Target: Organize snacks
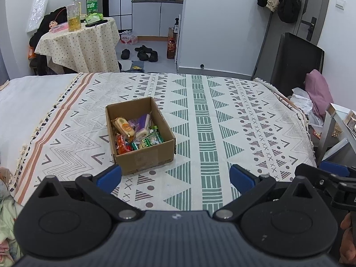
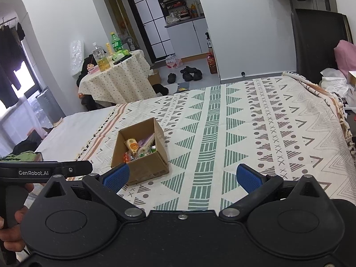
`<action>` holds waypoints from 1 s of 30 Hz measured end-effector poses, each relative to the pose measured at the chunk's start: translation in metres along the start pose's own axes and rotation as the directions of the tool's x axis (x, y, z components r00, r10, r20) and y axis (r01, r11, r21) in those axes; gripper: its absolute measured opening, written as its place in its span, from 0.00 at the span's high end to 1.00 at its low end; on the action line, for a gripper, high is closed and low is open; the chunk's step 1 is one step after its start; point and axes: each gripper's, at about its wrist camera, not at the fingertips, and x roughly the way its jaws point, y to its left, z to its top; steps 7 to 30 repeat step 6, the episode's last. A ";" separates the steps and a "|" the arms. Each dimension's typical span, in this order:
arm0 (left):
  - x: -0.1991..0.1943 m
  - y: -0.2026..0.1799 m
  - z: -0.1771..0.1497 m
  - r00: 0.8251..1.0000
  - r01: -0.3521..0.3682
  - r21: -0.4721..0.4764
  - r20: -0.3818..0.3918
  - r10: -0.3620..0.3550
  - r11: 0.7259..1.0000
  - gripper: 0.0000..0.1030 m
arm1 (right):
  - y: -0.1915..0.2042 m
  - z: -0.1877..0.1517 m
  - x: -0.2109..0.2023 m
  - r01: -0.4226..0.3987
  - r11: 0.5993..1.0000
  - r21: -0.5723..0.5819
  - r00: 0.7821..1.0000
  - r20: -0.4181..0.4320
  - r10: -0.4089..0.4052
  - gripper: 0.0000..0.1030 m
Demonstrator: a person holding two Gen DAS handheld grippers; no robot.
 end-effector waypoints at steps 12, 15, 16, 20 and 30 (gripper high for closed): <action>0.001 -0.002 0.001 1.000 -0.004 0.000 -0.003 0.004 1.000 0.00 | -0.004 0.000 0.001 0.007 1.000 0.010 1.000 -0.001 -0.007 0.00; 0.001 -0.002 0.001 1.000 -0.004 0.000 -0.003 0.004 1.000 0.00 | -0.004 0.000 0.001 0.007 1.000 0.010 1.000 -0.001 -0.007 0.00; 0.001 -0.002 0.001 1.000 -0.004 0.000 -0.003 0.004 1.000 0.00 | -0.004 0.000 0.001 0.007 1.000 0.010 1.000 -0.001 -0.007 0.00; 0.001 -0.002 0.001 1.000 -0.004 0.000 -0.003 0.004 1.000 0.00 | -0.004 0.000 0.001 0.007 1.000 0.010 1.000 -0.001 -0.007 0.00; 0.001 -0.002 0.001 1.000 -0.004 0.000 -0.003 0.004 1.000 0.00 | -0.004 0.000 0.001 0.007 1.000 0.010 1.000 -0.001 -0.007 0.00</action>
